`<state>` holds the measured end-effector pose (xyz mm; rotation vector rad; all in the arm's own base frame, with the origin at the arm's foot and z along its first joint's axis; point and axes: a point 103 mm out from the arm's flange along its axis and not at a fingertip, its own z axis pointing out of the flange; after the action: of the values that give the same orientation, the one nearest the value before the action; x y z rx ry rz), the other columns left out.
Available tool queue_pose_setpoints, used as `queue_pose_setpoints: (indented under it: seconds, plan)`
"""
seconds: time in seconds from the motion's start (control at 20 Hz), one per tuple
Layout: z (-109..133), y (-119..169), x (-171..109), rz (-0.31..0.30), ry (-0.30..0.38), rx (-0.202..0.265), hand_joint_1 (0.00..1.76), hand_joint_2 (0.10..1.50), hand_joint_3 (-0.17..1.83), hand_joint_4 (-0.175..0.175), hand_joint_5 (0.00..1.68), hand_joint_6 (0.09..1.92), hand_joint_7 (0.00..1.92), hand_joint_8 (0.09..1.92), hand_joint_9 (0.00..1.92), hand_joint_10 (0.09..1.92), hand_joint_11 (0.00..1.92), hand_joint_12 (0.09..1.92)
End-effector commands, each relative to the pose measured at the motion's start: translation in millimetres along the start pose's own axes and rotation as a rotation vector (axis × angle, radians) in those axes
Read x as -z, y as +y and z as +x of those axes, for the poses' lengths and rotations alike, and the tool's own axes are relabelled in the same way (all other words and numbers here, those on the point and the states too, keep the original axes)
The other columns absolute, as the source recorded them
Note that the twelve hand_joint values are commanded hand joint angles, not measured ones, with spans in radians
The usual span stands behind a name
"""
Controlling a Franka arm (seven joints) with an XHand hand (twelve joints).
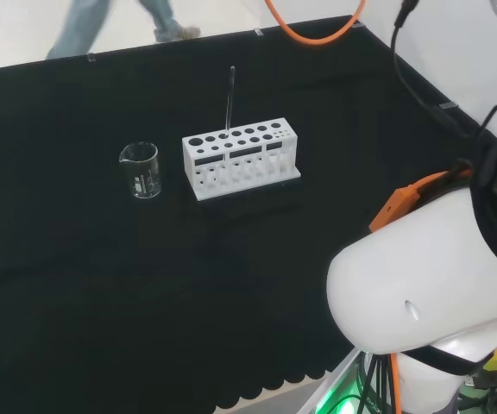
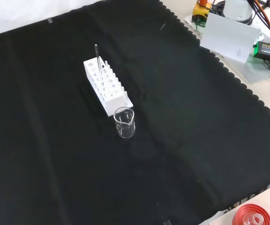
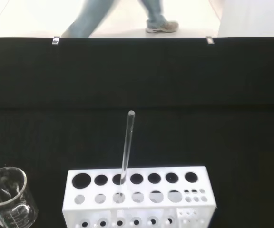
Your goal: Take the glass rod from the white test tube rack.
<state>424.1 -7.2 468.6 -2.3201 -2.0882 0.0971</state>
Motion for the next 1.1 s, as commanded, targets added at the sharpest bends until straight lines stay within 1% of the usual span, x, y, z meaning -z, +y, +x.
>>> queue_pose_setpoints:
  seconds: [0.05, 0.3, 0.65, 0.8, 0.9, 0.95, 1.1]
  plan:
    - [10.2, 44.3, -17.9, -0.006, 0.013, 0.026, 0.60, 1.18, -0.17, -0.094, 0.31, 0.09, 0.21, 0.78, 0.43, 0.79, 0.55, 1.33]
    - [8.5, 60.7, -41.9, 0.022, 0.008, 0.035, 0.60, 1.19, -0.17, -0.095, 0.31, 0.09, 0.22, 0.78, 0.48, 0.78, 0.60, 1.32]
    - [6.7, 75.7, -70.3, 0.057, 0.006, 0.050, 0.60, 1.19, -0.17, -0.103, 0.34, 0.09, 0.28, 0.78, 0.59, 0.75, 0.70, 1.30]
    - [6.3, 79.3, -82.3, 0.067, 0.018, 0.071, 0.59, 1.20, -0.17, -0.105, 0.36, 0.09, 0.30, 0.78, 0.62, 0.74, 0.72, 1.29]
    - [6.2, 79.0, -84.1, 0.080, 0.016, 0.083, 0.57, 1.21, -0.17, -0.104, 0.37, 0.09, 0.31, 0.78, 0.64, 0.74, 0.73, 1.29]
    - [5.9, 84.2, -95.6, 0.089, 0.027, 0.077, 0.56, 1.22, -0.17, -0.104, 0.37, 0.09, 0.32, 0.78, 0.64, 0.74, 0.73, 1.29]
    - [6.1, 89.9, -117.2, 0.114, 0.019, 0.081, 0.54, 1.23, -0.17, -0.103, 0.38, 0.09, 0.33, 0.78, 0.65, 0.73, 0.74, 1.29]
